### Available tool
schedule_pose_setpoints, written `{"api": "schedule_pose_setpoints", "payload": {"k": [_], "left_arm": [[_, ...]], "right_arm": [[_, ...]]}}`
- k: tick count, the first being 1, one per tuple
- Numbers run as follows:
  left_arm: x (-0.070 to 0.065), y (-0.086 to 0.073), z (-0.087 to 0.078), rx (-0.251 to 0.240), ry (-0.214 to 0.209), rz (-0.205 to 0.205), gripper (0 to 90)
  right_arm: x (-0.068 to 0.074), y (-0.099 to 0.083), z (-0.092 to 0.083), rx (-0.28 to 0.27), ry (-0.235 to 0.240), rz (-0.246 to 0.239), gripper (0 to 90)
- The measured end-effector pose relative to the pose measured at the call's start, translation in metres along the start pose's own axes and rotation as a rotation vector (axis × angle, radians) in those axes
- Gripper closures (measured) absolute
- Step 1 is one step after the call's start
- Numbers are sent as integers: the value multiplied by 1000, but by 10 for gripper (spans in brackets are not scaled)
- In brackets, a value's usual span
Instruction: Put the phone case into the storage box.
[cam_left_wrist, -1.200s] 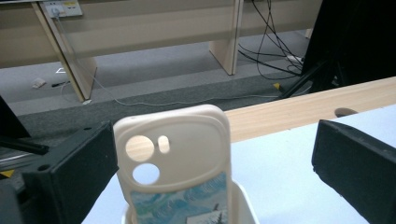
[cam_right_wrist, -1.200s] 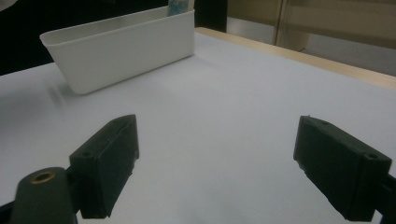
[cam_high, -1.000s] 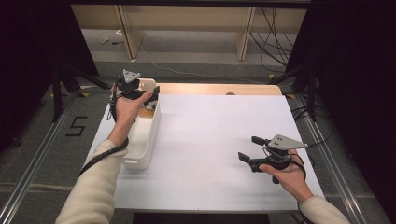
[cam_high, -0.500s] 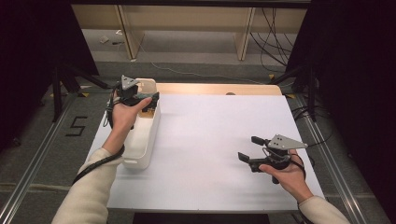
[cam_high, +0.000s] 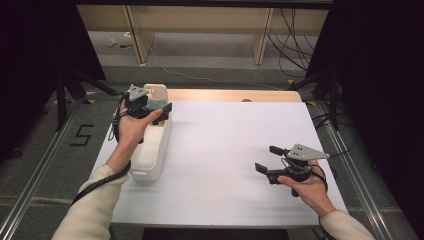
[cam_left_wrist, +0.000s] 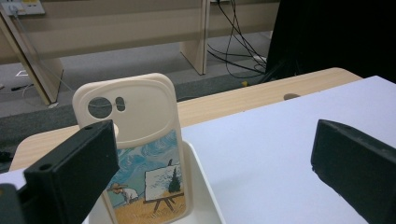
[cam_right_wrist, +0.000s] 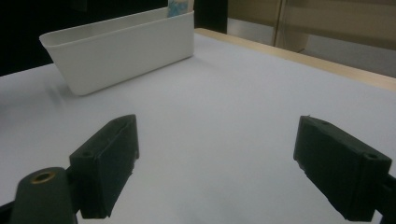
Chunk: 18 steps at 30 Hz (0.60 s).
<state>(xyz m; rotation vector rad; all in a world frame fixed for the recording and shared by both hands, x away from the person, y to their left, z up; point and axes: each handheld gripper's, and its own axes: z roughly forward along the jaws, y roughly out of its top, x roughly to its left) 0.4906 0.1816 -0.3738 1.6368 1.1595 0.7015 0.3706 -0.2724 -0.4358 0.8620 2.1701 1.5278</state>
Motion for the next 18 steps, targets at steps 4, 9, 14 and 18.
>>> {"api": "schedule_pose_setpoints", "payload": {"k": [4, 9, 14, 18], "left_arm": [[-2, -2, -4, -4, -14, 5, 2], [-4, -3, -9, -6, -24, 18, 2], [-5, -5, -12, -10, -25, 25, 3], [-5, -7, -14, -10, -29, 29, 5]], "right_arm": [[0, 0, 0, 2, -1, 0, 151], [0, 0, 0, 1, -1, -2, 151], [0, 0, 0, -1, -1, -2, 151], [0, 0, 0, -1, -2, 1, 151]]}}
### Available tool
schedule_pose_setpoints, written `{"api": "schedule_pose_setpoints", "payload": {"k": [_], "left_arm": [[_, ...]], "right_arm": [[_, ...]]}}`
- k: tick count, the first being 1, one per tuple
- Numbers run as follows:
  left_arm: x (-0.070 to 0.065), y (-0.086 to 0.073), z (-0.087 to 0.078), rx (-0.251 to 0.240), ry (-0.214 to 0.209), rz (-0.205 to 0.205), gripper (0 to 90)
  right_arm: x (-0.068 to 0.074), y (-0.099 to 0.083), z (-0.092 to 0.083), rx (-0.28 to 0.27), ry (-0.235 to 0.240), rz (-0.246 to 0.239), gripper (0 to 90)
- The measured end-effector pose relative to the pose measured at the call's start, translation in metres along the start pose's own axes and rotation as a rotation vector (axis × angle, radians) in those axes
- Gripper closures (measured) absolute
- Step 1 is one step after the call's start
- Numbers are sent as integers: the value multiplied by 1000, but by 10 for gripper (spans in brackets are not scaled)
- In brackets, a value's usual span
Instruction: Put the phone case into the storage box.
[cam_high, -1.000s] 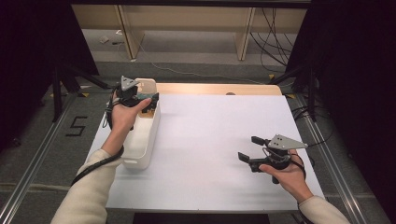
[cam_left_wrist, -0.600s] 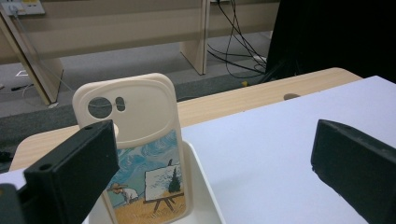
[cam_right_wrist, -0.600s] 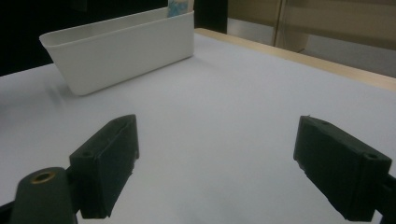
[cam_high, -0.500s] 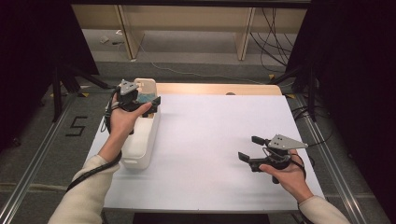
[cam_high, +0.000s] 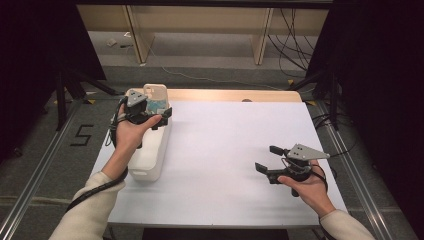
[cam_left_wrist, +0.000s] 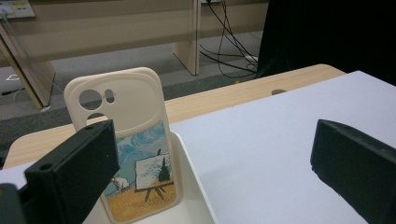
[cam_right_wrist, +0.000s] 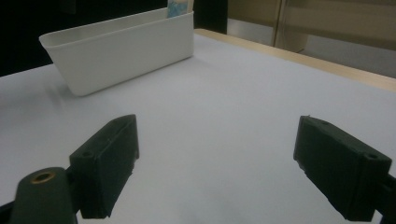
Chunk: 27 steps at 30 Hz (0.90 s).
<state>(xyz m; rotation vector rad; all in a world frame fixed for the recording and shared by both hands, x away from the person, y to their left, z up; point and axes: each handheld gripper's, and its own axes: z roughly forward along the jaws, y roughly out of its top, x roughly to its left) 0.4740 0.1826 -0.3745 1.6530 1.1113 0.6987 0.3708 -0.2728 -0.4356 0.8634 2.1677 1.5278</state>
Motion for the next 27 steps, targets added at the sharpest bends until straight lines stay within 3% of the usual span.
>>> {"api": "schedule_pose_setpoints", "payload": {"k": [7, 27], "left_arm": [[-2, -4, -5, 2, -20, 22, 9], [-11, -22, -22, 7, -99, 16, 23]], "right_arm": [[0, 0, 0, -1, 0, 0, 151], [0, 1, 0, 1, -4, -2, 151]]}}
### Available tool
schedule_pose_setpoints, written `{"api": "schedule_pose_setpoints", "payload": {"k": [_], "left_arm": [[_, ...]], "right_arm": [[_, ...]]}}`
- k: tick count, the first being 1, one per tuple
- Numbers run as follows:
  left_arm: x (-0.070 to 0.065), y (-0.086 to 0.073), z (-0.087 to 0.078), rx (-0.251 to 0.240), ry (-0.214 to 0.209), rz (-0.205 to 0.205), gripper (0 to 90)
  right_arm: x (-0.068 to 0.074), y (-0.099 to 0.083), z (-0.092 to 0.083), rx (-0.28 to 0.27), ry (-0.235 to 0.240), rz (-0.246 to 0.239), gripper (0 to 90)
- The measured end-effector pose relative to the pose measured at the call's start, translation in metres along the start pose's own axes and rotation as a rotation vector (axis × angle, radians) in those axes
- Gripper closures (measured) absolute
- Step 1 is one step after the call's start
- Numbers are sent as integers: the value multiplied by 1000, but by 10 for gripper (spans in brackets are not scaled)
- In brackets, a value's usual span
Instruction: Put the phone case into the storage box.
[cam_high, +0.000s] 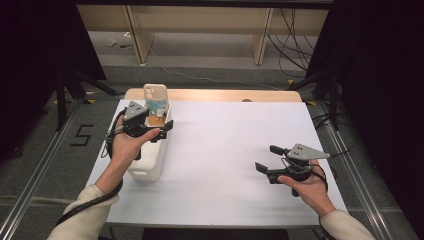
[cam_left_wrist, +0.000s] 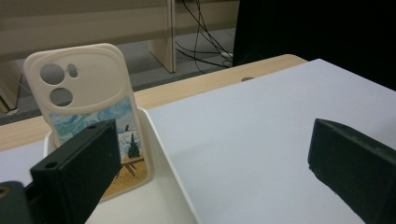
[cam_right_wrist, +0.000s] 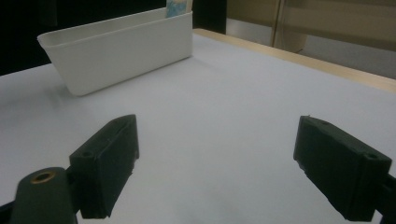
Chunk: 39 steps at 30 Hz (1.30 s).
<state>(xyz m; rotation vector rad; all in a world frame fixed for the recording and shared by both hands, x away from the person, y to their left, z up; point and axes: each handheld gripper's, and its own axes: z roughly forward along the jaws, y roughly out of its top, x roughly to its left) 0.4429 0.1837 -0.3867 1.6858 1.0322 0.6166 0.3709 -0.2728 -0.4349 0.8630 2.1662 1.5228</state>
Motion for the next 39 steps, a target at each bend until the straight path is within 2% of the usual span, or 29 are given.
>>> {"api": "schedule_pose_setpoints", "payload": {"k": [22, 30, 39], "left_arm": [[-10, -16, -16, -3, -65, 34, 28], [-13, -20, -24, -18, -94, 31, 34], [-18, -28, -26, -17, -130, 60, 36]], "right_arm": [[0, 0, 0, -2, -4, 3, 151], [0, 0, 0, -2, -4, 3, 151], [0, 0, 0, -2, -1, 1, 151]]}}
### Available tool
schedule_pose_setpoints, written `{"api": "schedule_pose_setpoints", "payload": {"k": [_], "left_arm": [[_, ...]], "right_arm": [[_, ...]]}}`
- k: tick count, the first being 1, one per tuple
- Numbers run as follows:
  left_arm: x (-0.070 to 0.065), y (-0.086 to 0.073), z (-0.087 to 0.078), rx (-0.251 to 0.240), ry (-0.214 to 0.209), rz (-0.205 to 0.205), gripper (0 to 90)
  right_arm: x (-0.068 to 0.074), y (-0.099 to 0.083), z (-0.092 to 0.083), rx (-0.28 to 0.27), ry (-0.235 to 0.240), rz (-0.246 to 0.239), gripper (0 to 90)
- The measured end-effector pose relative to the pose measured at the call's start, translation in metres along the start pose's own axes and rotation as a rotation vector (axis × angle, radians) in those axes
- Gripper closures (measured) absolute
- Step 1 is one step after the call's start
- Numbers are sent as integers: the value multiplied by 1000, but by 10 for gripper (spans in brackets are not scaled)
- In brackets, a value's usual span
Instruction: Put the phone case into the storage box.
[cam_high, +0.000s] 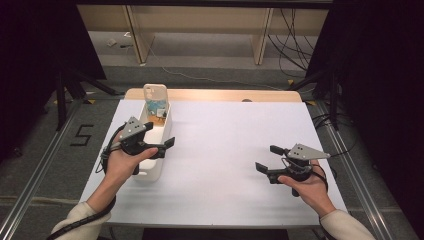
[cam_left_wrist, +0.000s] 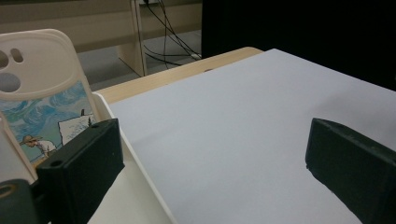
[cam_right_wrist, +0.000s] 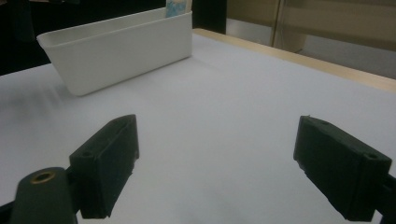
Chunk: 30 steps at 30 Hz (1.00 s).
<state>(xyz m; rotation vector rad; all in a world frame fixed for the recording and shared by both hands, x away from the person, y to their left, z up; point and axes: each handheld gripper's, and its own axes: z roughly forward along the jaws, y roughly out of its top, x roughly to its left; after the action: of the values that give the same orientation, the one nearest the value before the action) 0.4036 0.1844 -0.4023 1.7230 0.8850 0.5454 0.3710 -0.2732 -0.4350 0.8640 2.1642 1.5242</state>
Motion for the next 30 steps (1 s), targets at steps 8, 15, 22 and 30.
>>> {"api": "schedule_pose_setpoints", "payload": {"k": [8, 15, 22, 30], "left_arm": [[-2, -7, -5, -4, -6, 5, 23], [-3, -12, -7, 1, -13, 8, 5], [-4, -15, -8, 5, -20, 14, 0], [-3, -21, -12, 7, -20, 14, 0]], "right_arm": [[0, 0, 0, 0, 1, -1, 151], [0, 0, 0, 0, 1, 0, 151], [0, 0, 0, 0, 1, -1, 151], [0, 0, 0, -1, 2, 0, 151]]}}
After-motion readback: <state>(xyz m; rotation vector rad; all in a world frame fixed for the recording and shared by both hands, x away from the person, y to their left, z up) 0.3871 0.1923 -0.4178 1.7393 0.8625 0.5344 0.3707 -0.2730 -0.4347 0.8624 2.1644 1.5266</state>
